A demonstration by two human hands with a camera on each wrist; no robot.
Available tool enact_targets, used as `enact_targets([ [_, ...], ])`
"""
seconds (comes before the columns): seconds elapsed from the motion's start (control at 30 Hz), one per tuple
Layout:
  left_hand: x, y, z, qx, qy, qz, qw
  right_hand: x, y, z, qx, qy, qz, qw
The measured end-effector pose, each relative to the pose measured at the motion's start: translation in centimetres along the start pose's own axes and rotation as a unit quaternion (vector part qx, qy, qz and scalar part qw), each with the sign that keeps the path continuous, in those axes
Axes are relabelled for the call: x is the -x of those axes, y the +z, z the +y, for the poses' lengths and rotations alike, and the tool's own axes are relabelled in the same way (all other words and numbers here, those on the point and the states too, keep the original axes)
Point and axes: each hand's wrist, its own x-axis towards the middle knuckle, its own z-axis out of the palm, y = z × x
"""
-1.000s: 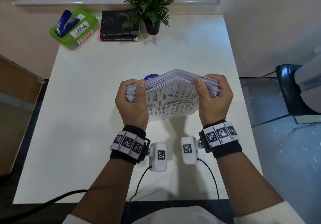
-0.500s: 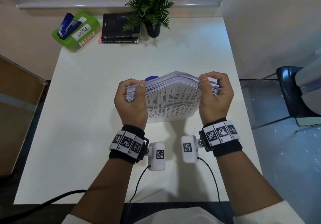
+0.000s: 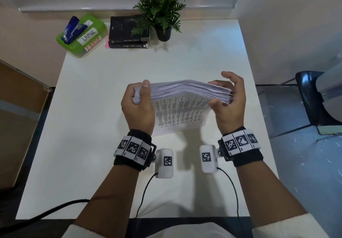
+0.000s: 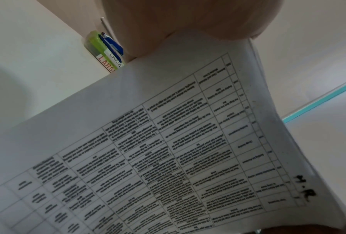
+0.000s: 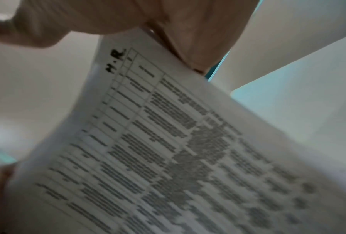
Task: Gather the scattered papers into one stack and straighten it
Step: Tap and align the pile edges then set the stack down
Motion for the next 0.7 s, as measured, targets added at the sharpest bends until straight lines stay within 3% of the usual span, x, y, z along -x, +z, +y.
enact_targets([
  [0.07,-0.2,0.1,-0.2,-0.009,-0.002,-0.017,1.000,-0.2,-1.1,1.3,0.034,0.023,-0.046,0.998],
  [0.23,-0.9,0.7,-0.2,-0.028,-0.015,-0.044,0.999,-0.5,-1.8,2.3,0.093,0.034,-0.055,0.994],
  [0.33,-2.0,0.5,0.5,-0.002,-0.021,-0.058,0.998,-2.1,0.0,0.9,0.048,0.089,0.001,0.995],
  [0.37,-2.5,0.1,0.5,0.003,-0.008,-0.090,0.996,-2.6,0.1,0.6,0.031,0.117,0.028,0.992],
  [0.43,-3.3,-1.0,0.2,0.009,0.001,-0.189,0.982,-2.5,-0.1,-0.2,0.010,0.105,-0.004,0.994],
  [0.53,-3.8,-2.5,-1.6,0.003,-0.069,-0.284,0.956,-1.7,-1.7,-0.8,0.005,0.075,-0.030,0.997],
  [0.63,-2.7,-2.7,-2.9,-0.101,-0.092,-0.305,0.943,-2.3,-1.6,-1.6,0.001,0.057,-0.049,0.997],
  [0.7,-2.0,-2.6,-3.3,-0.112,-0.115,-0.288,0.944,-2.8,-1.6,-2.2,0.027,0.058,-0.063,0.996],
])
